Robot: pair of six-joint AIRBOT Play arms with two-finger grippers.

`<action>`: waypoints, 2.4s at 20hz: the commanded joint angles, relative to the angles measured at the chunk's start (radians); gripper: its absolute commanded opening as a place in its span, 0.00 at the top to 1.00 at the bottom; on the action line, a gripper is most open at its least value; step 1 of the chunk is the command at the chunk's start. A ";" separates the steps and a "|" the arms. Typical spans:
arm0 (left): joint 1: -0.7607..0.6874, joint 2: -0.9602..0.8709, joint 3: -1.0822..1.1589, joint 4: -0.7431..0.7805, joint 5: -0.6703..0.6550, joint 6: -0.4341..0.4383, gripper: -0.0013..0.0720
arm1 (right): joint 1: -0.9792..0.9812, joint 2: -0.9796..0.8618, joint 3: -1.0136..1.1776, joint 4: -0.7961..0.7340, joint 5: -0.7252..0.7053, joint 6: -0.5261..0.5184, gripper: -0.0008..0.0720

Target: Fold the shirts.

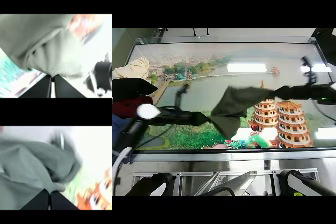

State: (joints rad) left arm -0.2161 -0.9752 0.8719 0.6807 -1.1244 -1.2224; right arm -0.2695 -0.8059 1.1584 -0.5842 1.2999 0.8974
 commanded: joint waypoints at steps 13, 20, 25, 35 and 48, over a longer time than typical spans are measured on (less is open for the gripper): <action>0.532 0.279 0.743 0.039 -0.291 0.048 0.97 | -0.121 0.187 0.647 0.126 0.029 -0.098 0.96; 0.279 -0.275 0.866 0.065 -0.243 0.134 0.97 | -0.091 -0.104 0.237 0.196 -0.025 -0.167 0.96; 0.093 -0.784 1.158 0.356 -0.138 -0.014 0.97 | -0.089 -0.419 0.114 0.219 -0.278 -0.196 0.95; 0.289 -0.705 1.017 0.373 -0.277 -0.159 0.05 | -0.160 -0.470 0.142 -0.014 -0.213 -0.168 0.34; 0.373 -0.303 -0.230 0.264 -0.112 -0.027 0.05 | -0.184 -0.492 -0.079 -0.238 -0.087 -0.079 0.10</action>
State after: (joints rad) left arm 0.1787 -1.3266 0.8566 1.0199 -1.3636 -1.3106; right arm -0.4583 -1.2816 1.1172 -0.8146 1.2049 0.8139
